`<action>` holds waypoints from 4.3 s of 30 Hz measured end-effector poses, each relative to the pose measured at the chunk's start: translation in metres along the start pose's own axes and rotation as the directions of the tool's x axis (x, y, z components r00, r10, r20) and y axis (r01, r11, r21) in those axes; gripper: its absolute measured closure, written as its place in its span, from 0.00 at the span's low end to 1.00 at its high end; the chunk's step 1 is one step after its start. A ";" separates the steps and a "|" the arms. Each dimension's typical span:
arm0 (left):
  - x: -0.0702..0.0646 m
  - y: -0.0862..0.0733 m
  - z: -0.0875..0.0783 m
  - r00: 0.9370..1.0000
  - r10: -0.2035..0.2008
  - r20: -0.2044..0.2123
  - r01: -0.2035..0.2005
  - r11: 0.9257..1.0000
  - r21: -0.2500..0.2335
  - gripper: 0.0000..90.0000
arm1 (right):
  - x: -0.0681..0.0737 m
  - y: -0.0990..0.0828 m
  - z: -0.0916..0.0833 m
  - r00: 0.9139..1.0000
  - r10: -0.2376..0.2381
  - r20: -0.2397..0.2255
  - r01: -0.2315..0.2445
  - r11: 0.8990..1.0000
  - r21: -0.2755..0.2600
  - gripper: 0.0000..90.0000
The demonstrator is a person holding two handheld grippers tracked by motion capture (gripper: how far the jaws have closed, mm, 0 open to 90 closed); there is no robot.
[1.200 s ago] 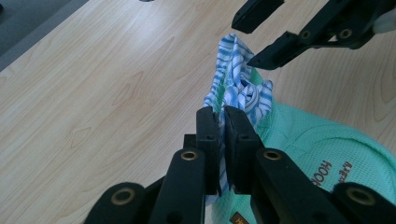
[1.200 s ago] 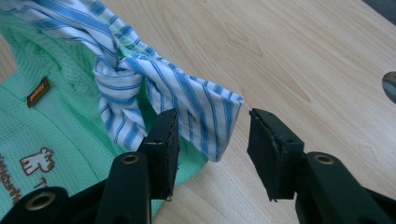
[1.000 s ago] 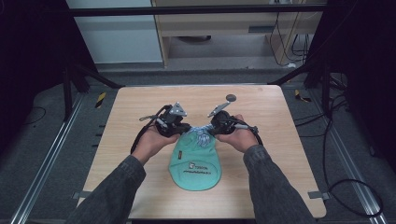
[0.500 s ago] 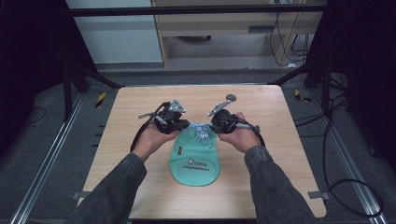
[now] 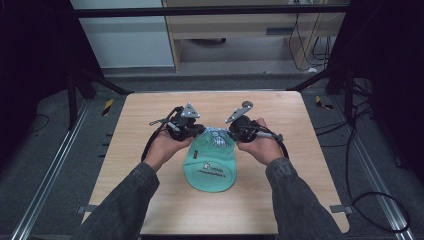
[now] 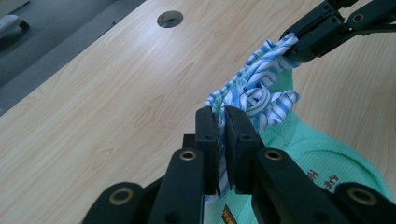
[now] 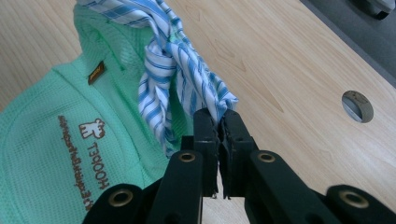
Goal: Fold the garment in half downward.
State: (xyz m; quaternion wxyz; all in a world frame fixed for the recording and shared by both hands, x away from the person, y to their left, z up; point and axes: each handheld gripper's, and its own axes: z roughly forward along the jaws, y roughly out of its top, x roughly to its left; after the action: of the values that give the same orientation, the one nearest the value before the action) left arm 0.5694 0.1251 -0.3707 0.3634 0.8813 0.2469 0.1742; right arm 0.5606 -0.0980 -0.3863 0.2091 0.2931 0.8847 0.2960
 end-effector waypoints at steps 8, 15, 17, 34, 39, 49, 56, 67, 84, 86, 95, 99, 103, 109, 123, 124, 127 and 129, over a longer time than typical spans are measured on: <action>0.004 0.002 0.003 1.000 0.000 -0.011 0.000 1.000 -0.006 0.94 | -0.001 0.005 0.003 1.000 -0.015 0.007 0.015 1.000 0.004 0.96; 0.002 -0.002 -0.002 1.000 0.005 -0.013 -0.005 1.000 -0.018 0.94 | 0.005 0.008 0.000 0.999 -0.034 0.021 0.034 0.999 -0.003 0.96; 0.001 -0.004 -0.002 1.000 0.001 -0.014 -0.001 1.000 -0.018 0.94 | 0.007 0.008 -0.001 0.999 -0.036 0.021 0.037 0.999 -0.006 0.96; 0.008 0.004 0.006 1.000 -0.017 -0.017 0.017 0.999 -0.041 0.94 | -0.006 0.015 -0.002 0.998 -0.039 0.055 0.038 0.999 0.007 0.96; 0.004 -0.003 0.008 1.000 -0.005 -0.016 0.005 0.999 -0.037 0.94 | 0.002 0.011 0.001 0.997 -0.060 0.051 0.060 0.998 0.008 0.96; -0.004 -0.009 0.011 1.000 0.018 -0.014 -0.018 0.999 -0.035 0.93 | 0.018 -0.003 0.002 0.996 -0.077 0.056 0.077 0.997 0.000 0.96; 0.004 0.000 0.013 1.000 -0.004 -0.014 0.003 0.999 -0.050 0.93 | 0.010 -0.001 -0.002 0.996 -0.063 0.070 0.063 0.998 0.003 0.96; -0.014 -0.015 0.010 1.000 0.025 -0.011 -0.025 0.999 -0.042 0.93 | 0.023 -0.010 -0.004 0.993 -0.092 0.081 0.093 0.996 -0.010 0.96; -0.024 -0.038 0.003 0.999 0.047 0.006 -0.047 0.998 -0.031 0.94 | 0.043 -0.026 -0.005 0.991 -0.123 0.057 0.123 0.992 -0.001 0.96; -0.024 -0.041 0.002 0.999 0.048 0.007 -0.048 0.999 -0.025 0.94 | 0.045 -0.027 -0.006 0.991 -0.125 0.052 0.126 0.992 -0.004 0.96; -0.031 -0.049 -0.003 0.998 0.059 0.020 -0.059 0.998 -0.020 0.94 | 0.054 -0.032 -0.009 0.988 -0.146 0.043 0.146 0.989 0.000 0.96; -0.032 -0.053 -0.005 0.998 0.057 0.031 -0.057 0.998 -0.022 0.94 | 0.055 -0.035 -0.010 0.989 -0.143 0.035 0.143 0.990 0.000 0.96; -0.033 -0.058 -0.005 0.998 0.057 0.038 -0.057 0.998 -0.017 0.94 | 0.057 -0.036 -0.010 0.988 -0.151 0.029 0.151 0.988 0.000 0.96; -0.037 -0.066 -0.004 0.998 0.051 0.047 -0.051 0.999 -0.013 0.94 | 0.062 -0.040 -0.007 0.988 -0.153 0.017 0.153 0.988 0.005 0.96; -0.048 -0.081 0.000 0.996 0.050 0.068 -0.050 0.999 0.005 0.94 | 0.070 -0.052 0.000 0.988 -0.154 -0.011 0.154 0.988 0.017 0.96; -0.048 -0.082 0.000 0.996 0.050 0.069 -0.051 0.999 0.005 0.94 | 0.070 -0.052 0.001 0.988 -0.152 -0.010 0.152 0.988 0.021 0.96; -0.050 -0.086 0.000 0.996 0.046 0.075 -0.046 0.999 0.009 0.94 | 0.072 -0.055 0.002 0.989 -0.150 -0.018 0.150 0.988 0.021 0.96; -0.051 -0.088 0.001 0.996 0.043 0.075 -0.044 0.999 0.014 0.94 | 0.074 -0.057 0.003 0.988 -0.150 -0.021 0.150 0.988 0.024 0.96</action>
State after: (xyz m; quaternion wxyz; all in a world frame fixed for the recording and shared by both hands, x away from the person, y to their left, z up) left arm 0.5010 0.1504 -0.4417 0.3615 0.8953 0.2150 0.1470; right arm 0.4852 -0.0860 -0.4400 0.2185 0.2255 0.9100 0.2708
